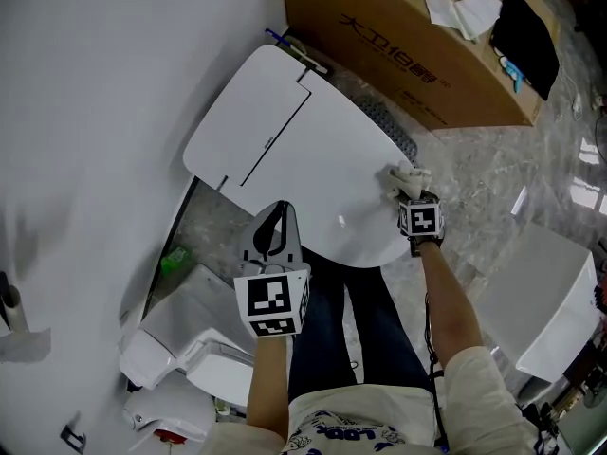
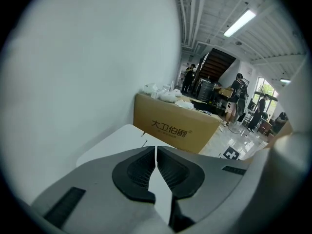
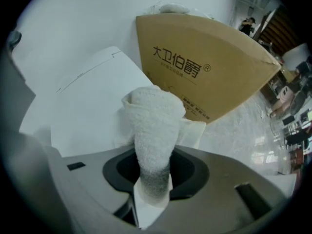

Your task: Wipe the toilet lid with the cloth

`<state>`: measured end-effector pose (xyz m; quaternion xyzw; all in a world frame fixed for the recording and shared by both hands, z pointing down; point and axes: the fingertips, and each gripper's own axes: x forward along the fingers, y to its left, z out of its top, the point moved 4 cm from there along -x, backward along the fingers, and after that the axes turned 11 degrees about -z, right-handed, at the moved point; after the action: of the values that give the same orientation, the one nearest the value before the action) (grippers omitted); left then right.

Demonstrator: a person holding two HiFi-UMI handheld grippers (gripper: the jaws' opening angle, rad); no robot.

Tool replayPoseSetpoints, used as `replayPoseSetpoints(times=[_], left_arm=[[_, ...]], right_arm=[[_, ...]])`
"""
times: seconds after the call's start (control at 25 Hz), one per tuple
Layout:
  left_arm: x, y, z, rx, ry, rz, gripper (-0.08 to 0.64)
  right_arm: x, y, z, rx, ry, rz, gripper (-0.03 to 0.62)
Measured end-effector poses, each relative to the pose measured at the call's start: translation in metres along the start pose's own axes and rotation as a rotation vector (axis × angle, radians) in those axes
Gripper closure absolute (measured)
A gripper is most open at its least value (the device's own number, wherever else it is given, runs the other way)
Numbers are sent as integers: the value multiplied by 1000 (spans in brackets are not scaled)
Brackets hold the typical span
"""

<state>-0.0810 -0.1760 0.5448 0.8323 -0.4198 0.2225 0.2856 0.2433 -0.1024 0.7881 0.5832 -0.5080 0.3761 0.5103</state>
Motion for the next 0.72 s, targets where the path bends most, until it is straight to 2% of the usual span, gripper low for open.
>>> replayPoseSetpoints(times=[0.2,0.44,0.72], left_arm=[[-2,-9,0,7,-8,-10,545],[-5,-12,1,8,-22,-10,545],[-8,-14,-2,-1,-22,-11,545]], right_arm=[[-7,-10,-33,137,43,-30,474],[-13,-14,-63,218,76,-65,474],[-23,-8,-95,448,144,-157,474]])
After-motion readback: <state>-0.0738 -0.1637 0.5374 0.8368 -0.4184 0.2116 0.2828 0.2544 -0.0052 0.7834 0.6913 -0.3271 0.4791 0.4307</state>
